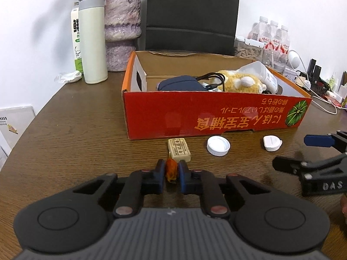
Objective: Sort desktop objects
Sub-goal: 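Grasp the small orange item with the left gripper while the right gripper grasps the white oval cap, then carry the orange item and white oval cap over the box with both grippers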
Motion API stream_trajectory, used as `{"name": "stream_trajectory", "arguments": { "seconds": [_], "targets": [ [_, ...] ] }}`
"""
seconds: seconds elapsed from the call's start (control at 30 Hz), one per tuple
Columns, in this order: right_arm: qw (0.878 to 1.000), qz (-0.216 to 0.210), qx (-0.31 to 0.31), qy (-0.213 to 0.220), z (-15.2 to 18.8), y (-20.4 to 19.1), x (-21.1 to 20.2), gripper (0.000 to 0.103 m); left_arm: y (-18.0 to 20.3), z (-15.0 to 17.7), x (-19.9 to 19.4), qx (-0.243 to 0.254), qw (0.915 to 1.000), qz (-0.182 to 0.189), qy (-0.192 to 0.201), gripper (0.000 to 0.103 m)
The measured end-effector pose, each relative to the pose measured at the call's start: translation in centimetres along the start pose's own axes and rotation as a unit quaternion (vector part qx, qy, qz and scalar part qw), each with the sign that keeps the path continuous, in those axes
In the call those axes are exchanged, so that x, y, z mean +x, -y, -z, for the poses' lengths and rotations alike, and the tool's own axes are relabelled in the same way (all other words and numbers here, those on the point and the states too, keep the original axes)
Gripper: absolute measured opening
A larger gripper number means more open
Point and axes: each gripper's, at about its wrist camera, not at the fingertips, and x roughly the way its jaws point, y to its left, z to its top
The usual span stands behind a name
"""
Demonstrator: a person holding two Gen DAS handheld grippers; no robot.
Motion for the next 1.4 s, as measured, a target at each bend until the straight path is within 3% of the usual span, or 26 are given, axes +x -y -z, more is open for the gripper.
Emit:
{"name": "stream_trajectory", "arguments": {
  "seconds": [0.17, 0.27, 0.37, 0.5, 0.53, 0.77, 1.03, 1.4],
  "targets": [
    [1.000, -0.002, 0.018, -0.001, -1.0, 0.2, 1.0, 0.089, -0.2, -0.1, 0.0, -0.003, 1.0000, -0.001, 0.002, 0.014],
    [1.000, -0.006, 0.009, -0.007, -1.2, -0.4, 1.6, 0.076, -0.2, -0.1, 0.0, -0.005, 1.0000, -0.002, 0.001, 0.014],
    [1.000, -0.011, -0.001, -0.011, -1.3, -0.8, 1.9, 0.060, -0.2, -0.1, 0.0, -0.005, 1.0000, -0.003, 0.001, 0.014],
    [1.000, -0.015, -0.009, -0.006, -1.2, -1.1, 1.7, 0.030, -0.3, 0.0, 0.1, -0.005, 1.0000, -0.002, 0.001, 0.014],
    [1.000, -0.018, -0.011, -0.005, -1.2, -1.2, 1.6, 0.028, -0.3, 0.0, 0.1, -0.006, 1.0000, -0.002, 0.001, 0.014],
    [0.999, -0.025, -0.021, 0.002, -0.9, -1.4, 1.2, 0.028, -0.2, 0.1, 0.3, -0.001, 0.9999, -0.007, 0.012, 0.014],
    [0.998, -0.031, -0.017, 0.043, -1.8, -1.2, -0.8, 0.028, 0.0, -0.6, -1.2, -0.004, 0.9986, -0.025, 0.047, 0.014],
    [0.993, -0.006, 0.021, 0.119, -5.0, 1.3, -2.7, 0.028, 1.6, -5.2, -3.4, -0.012, 0.9899, -0.021, 0.140, 0.014]
  ]
}}
